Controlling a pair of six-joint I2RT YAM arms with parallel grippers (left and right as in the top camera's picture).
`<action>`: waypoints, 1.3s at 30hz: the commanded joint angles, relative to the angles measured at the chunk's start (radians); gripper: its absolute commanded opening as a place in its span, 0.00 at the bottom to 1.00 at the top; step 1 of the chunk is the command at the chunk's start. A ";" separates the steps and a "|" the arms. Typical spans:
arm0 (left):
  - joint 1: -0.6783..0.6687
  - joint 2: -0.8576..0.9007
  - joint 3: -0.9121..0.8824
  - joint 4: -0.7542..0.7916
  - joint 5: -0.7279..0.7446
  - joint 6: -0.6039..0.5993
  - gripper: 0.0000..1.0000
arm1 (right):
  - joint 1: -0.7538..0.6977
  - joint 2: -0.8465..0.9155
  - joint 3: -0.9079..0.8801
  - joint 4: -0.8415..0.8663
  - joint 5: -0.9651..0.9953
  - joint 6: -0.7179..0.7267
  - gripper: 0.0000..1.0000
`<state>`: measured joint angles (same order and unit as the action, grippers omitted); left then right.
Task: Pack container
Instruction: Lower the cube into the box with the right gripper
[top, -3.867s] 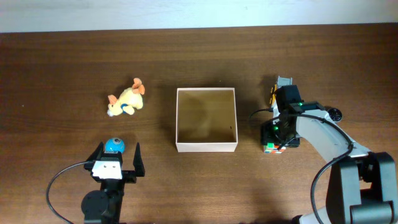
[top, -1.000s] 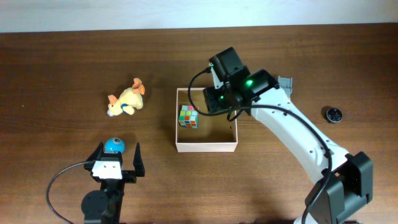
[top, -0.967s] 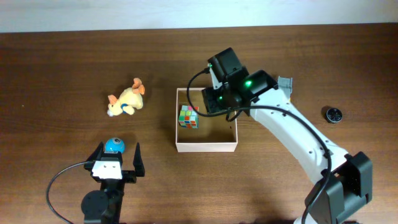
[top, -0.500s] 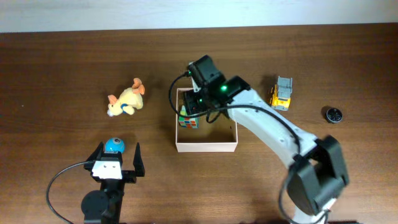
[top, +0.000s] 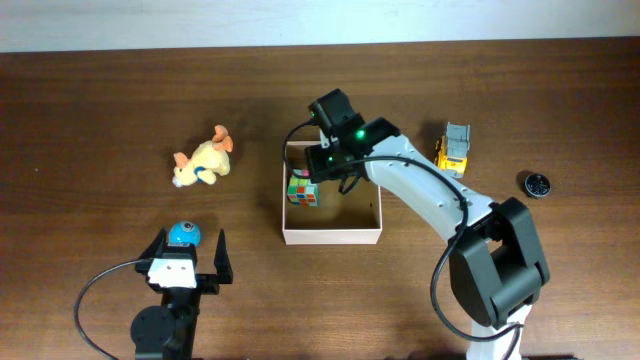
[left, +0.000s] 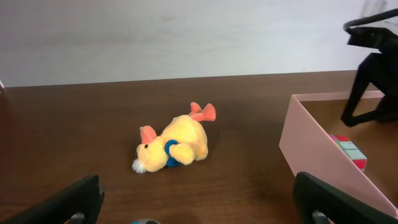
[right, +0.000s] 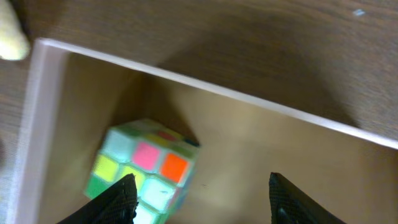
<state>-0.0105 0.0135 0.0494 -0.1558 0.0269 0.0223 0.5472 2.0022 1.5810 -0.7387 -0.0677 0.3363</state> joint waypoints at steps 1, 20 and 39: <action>0.005 -0.008 -0.007 0.003 0.004 0.016 0.99 | -0.006 -0.002 0.014 -0.026 0.016 0.005 0.62; 0.005 -0.008 -0.007 0.003 0.004 0.016 0.99 | 0.049 0.002 0.014 -0.011 0.015 0.078 0.63; 0.005 -0.008 -0.007 0.003 0.004 0.016 0.99 | 0.071 0.003 -0.037 0.018 0.021 0.335 0.63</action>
<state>-0.0105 0.0135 0.0494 -0.1558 0.0269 0.0223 0.5934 2.0022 1.5703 -0.7238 -0.0643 0.6216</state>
